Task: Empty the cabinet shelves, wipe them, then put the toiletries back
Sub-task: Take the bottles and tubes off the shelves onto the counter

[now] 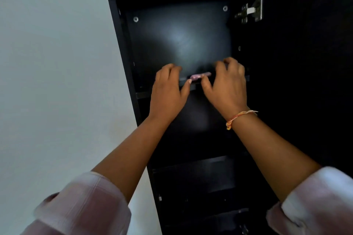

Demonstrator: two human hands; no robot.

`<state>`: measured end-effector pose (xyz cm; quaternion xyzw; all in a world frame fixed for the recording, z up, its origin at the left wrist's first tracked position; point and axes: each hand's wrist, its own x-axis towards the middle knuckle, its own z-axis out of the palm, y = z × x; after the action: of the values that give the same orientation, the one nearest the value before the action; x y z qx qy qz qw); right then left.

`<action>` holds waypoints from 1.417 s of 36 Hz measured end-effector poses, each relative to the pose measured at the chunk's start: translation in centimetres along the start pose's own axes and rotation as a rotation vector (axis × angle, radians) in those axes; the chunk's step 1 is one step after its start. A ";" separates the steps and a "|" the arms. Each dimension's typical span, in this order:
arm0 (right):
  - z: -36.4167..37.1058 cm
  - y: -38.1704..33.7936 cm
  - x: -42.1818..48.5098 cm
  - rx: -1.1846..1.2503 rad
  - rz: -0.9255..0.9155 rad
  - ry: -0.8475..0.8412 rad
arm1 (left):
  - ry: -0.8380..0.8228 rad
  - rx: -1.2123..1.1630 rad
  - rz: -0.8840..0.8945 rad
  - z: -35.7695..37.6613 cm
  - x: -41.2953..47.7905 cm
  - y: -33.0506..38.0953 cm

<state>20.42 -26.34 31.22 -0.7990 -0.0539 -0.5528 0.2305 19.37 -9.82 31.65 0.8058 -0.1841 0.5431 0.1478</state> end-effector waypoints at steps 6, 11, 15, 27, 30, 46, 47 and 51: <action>0.4 1.2 3.8 -0.175 0.088 -0.248 | -0.304 -0.034 -0.076 2.0 4.4 -0.6; 1.0 1.8 5.6 -0.230 0.167 -0.546 | -0.559 -0.078 -0.213 3.0 6.5 -0.7; 1.3 1.7 6.5 -0.262 0.153 -0.619 | -0.663 -0.109 -0.220 3.1 7.4 -0.4; 1.5 1.1 6.8 -0.227 0.123 -0.521 | -0.496 -0.202 -0.299 3.7 7.2 -0.9; 1.2 0.9 6.9 -0.225 0.118 -0.532 | -0.455 -0.210 -0.304 3.4 7.0 -1.1; -1.5 -0.4 6.4 -0.216 0.176 -0.604 | -0.025 -0.431 -0.250 0.1 4.6 -1.7; -1.4 -0.3 6.1 -0.169 0.192 -0.580 | -0.006 -0.432 -0.239 -0.3 4.3 -1.7; -1.8 -0.9 4.7 0.007 0.248 -0.438 | 0.022 -0.391 -0.167 -2.1 3.2 -1.3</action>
<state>20.35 -27.10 36.24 -0.8995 -0.0062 -0.3337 0.2820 19.34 -8.23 35.29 0.7682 -0.2172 0.4916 0.3479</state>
